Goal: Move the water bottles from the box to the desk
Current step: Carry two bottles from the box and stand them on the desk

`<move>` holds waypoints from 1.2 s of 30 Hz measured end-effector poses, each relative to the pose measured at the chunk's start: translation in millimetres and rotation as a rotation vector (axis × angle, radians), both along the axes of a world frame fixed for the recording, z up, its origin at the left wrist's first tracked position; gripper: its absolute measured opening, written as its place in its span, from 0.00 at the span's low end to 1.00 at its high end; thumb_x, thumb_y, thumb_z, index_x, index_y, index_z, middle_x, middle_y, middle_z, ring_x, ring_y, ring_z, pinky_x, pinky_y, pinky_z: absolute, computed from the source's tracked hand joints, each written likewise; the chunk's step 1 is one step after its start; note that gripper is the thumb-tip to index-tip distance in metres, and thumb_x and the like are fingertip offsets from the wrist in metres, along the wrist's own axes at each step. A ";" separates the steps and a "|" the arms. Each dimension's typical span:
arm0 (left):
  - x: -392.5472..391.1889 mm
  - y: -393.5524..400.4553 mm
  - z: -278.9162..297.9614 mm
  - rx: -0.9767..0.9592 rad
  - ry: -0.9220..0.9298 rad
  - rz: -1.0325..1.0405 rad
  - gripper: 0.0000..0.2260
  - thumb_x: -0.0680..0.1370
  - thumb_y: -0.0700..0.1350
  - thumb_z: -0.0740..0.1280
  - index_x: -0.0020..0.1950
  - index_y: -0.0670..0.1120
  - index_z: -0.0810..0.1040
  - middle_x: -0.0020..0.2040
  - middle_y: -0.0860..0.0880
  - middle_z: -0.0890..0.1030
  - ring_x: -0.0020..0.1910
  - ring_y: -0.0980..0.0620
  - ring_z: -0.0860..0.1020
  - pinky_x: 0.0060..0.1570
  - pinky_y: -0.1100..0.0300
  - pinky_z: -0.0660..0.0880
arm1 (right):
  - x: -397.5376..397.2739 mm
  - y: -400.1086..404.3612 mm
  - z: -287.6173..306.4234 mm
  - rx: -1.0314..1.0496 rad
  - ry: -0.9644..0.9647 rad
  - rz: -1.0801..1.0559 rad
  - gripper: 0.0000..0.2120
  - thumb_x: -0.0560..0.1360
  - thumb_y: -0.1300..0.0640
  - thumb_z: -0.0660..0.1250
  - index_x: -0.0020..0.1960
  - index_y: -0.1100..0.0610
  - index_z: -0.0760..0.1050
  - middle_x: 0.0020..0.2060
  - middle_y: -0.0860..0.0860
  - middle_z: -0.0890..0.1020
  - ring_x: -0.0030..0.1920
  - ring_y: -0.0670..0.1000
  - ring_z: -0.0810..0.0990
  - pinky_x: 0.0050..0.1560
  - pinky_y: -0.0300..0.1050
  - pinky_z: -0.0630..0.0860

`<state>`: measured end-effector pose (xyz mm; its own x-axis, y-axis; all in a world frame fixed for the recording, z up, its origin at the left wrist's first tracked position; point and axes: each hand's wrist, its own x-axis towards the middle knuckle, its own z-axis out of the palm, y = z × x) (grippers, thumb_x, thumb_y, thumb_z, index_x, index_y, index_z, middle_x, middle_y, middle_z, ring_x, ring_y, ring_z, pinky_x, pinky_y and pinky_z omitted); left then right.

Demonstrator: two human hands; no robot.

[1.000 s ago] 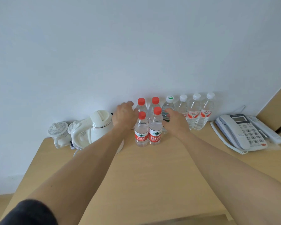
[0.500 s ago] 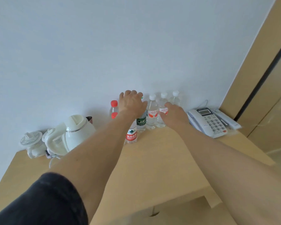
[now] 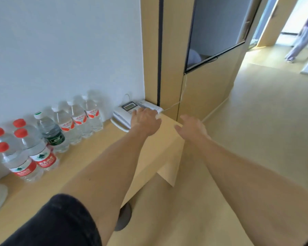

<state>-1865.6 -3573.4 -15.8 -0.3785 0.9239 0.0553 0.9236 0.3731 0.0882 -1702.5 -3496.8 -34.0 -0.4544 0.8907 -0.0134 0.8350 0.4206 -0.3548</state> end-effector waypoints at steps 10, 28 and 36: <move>207.1 103.0 -26.3 -0.091 -0.003 -0.398 0.21 0.82 0.57 0.57 0.72 0.51 0.73 0.71 0.48 0.75 0.70 0.45 0.72 0.68 0.48 0.68 | 235.4 25.7 -18.1 -0.047 -0.107 -0.441 0.26 0.78 0.44 0.65 0.73 0.51 0.68 0.67 0.56 0.76 0.69 0.58 0.73 0.64 0.53 0.73; 367.0 289.3 -81.4 -0.288 0.067 -0.739 0.21 0.84 0.49 0.54 0.78 0.55 0.64 0.76 0.48 0.68 0.74 0.45 0.67 0.72 0.51 0.63 | 397.1 122.4 -51.8 -0.293 -0.168 -0.830 0.29 0.78 0.39 0.63 0.76 0.46 0.64 0.66 0.53 0.76 0.65 0.56 0.75 0.61 0.54 0.77; 365.0 419.8 -73.7 -0.298 0.046 -0.766 0.20 0.83 0.49 0.52 0.75 0.54 0.67 0.75 0.47 0.69 0.73 0.44 0.68 0.69 0.51 0.64 | 388.3 239.6 -44.0 -0.364 -0.151 -0.825 0.27 0.79 0.39 0.62 0.75 0.44 0.63 0.67 0.52 0.76 0.65 0.55 0.75 0.62 0.51 0.75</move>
<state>-1500.6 -3153.7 -89.6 0.3594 0.9035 -0.2334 0.9320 -0.3601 0.0411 -1314.2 -3257.2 -78.1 0.3543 0.8611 -0.3646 0.8693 -0.4470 -0.2110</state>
